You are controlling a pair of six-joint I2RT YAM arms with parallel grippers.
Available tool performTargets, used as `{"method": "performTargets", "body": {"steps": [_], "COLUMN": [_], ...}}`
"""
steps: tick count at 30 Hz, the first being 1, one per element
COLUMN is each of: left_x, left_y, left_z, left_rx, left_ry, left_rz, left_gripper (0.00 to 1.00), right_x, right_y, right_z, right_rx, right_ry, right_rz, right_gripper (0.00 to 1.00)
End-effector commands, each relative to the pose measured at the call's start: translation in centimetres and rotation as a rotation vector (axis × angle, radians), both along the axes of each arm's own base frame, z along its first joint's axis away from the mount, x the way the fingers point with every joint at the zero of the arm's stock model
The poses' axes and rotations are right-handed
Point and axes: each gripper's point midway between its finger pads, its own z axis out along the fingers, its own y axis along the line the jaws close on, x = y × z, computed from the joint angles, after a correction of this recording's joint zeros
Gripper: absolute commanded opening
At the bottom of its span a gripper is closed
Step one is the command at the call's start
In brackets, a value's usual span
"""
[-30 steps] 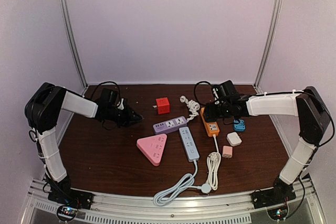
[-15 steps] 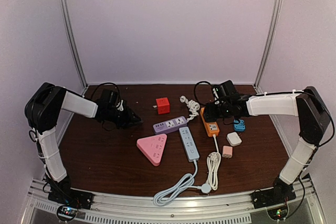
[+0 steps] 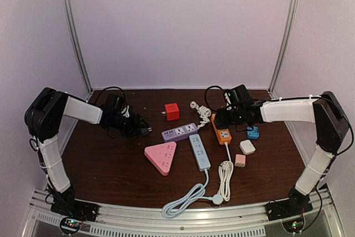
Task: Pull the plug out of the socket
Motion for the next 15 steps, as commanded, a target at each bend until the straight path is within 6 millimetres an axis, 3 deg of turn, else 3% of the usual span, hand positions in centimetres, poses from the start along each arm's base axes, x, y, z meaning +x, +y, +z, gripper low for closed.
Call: {"method": "performTargets", "body": {"steps": [1, 9, 15], "left_x": [0.5, 0.6, 0.0], "left_y": [1.5, 1.0, -3.8], "left_z": [1.5, 4.9, 8.0], "left_rx": [0.075, 0.095, 0.048], "left_ry": [-0.034, -0.104, -0.162], "left_rz": [0.014, -0.026, -0.123], "left_gripper": [0.66, 0.71, 0.65], "right_x": [0.8, -0.1, -1.8], "right_y": [1.1, 1.0, 1.0], "right_z": [2.2, 1.3, 0.5], "right_rx": [0.038, 0.030, 0.011], "right_ry": [-0.049, -0.025, -0.008], "right_rz": [0.017, 0.034, 0.075], "right_gripper": [0.38, 0.39, 0.39]}}
